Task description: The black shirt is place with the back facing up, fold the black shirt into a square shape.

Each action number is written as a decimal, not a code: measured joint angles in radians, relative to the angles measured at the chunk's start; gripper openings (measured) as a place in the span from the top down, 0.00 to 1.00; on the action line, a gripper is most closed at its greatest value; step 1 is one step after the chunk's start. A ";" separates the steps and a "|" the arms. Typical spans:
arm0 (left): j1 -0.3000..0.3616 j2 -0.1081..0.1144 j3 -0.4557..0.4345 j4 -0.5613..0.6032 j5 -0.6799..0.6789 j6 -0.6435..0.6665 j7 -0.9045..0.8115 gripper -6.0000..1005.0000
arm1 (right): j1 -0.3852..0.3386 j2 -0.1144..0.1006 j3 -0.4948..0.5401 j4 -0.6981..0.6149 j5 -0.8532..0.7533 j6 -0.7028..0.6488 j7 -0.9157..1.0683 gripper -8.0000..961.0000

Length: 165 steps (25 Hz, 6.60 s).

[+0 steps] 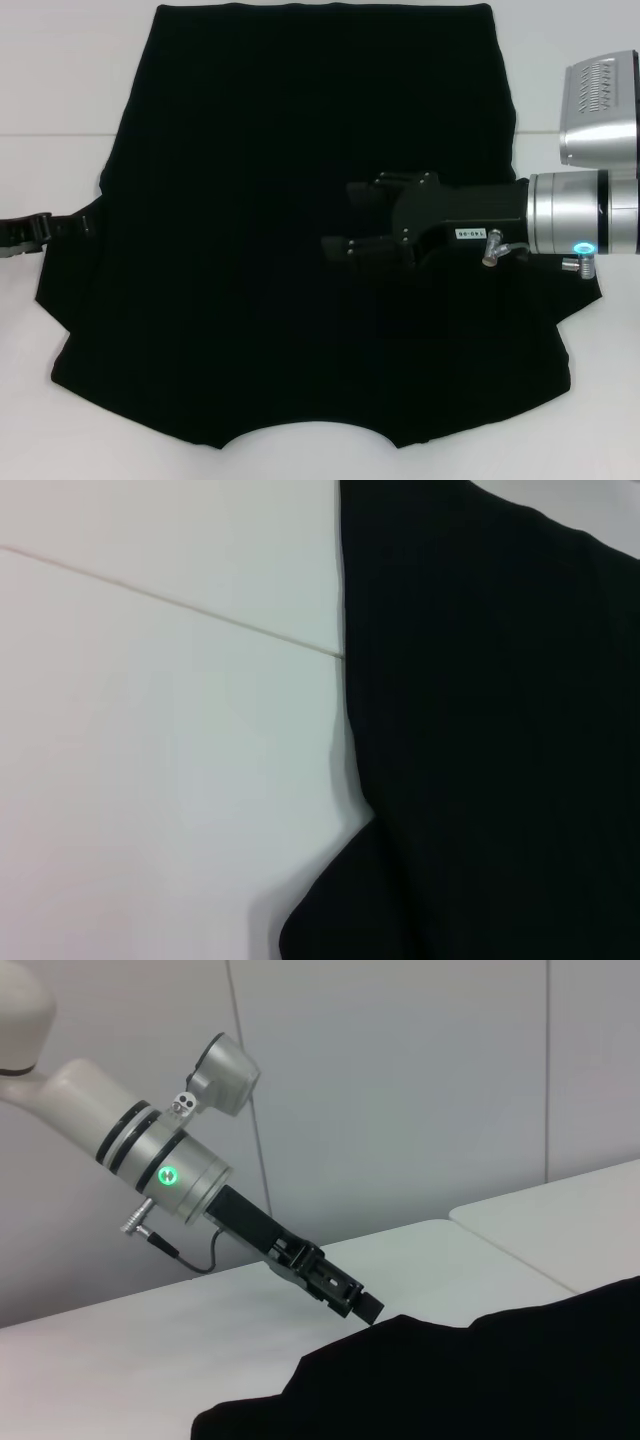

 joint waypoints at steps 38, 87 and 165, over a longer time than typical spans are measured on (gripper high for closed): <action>-0.002 -0.005 0.026 -0.047 0.073 -0.078 -0.027 0.11 | 0.003 0.003 0.005 0.004 0.000 0.016 -0.007 0.04; 0.002 -0.012 0.053 -0.064 0.082 -0.092 -0.021 0.87 | 0.002 0.001 0.008 -0.007 0.017 0.018 -0.011 0.04; 0.034 -0.002 -0.024 0.034 0.129 -0.140 -0.024 0.99 | 0.004 0.001 0.005 0.002 0.092 0.042 -0.024 0.04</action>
